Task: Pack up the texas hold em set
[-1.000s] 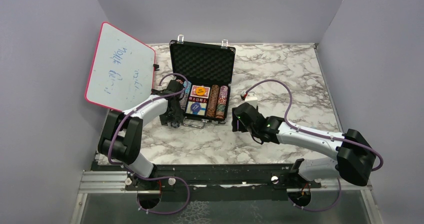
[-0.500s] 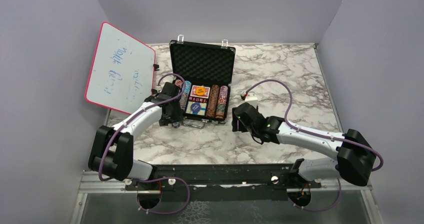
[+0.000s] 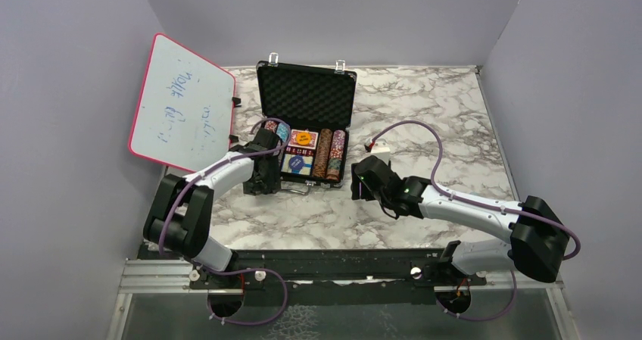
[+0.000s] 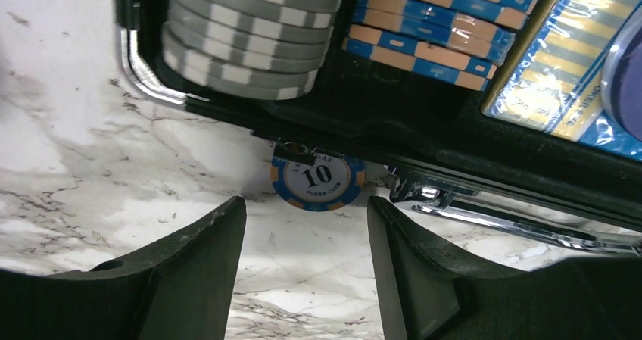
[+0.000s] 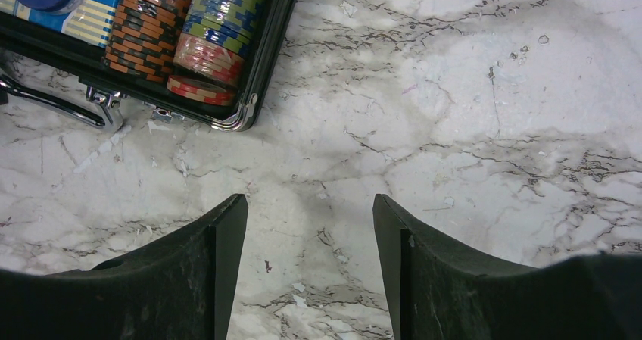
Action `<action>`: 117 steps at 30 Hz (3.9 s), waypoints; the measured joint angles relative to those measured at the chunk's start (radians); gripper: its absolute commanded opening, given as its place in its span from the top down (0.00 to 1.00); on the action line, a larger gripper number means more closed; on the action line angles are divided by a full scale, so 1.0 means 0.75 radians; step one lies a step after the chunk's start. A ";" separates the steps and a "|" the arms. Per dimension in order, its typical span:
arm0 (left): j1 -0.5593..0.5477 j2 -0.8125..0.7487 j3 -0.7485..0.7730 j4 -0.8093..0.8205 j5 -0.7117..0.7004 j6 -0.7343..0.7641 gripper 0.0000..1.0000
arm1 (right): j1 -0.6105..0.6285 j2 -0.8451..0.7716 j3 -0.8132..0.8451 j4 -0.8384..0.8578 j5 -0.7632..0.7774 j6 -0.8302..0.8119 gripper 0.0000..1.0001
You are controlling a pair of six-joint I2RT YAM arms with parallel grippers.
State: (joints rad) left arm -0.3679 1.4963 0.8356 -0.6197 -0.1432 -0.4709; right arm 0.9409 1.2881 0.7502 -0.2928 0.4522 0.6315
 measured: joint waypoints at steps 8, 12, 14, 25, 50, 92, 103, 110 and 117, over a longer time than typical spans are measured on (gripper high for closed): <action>-0.036 0.043 0.018 0.008 -0.036 0.039 0.42 | 0.000 0.000 0.000 0.000 0.001 0.000 0.35; -0.043 0.055 0.028 0.028 -0.096 0.034 0.46 | 0.000 0.000 0.000 0.000 0.001 0.000 0.35; -0.051 0.056 0.029 0.031 -0.113 0.025 0.46 | 0.000 0.000 0.000 0.000 0.001 0.000 0.35; -0.058 0.042 0.000 0.098 -0.145 -0.033 0.63 | 0.000 0.000 0.000 0.000 0.001 0.000 0.35; -0.131 -0.013 -0.011 -0.042 -0.270 -0.256 0.36 | 0.000 0.000 0.000 0.000 0.001 0.000 0.35; -0.143 -0.096 -0.254 0.381 -0.448 -0.415 0.52 | 0.000 0.000 0.001 -0.001 0.001 -0.006 0.35; -0.144 -0.098 -0.238 0.358 -0.434 -0.444 0.56 | 0.000 -0.009 0.001 -0.001 0.001 -0.005 0.35; -0.243 -0.176 -0.253 0.205 -0.367 -0.546 0.56 | 0.000 -0.012 0.001 -0.002 0.001 -0.005 0.35; -0.352 -0.244 -0.258 0.056 -0.276 -0.635 0.57 | 0.000 -0.022 0.001 -0.003 -0.001 -0.005 0.35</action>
State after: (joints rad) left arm -0.6323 1.3132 0.6418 -0.5777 -0.3500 -0.9474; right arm 0.9409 1.2713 0.7506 -0.2947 0.4519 0.6281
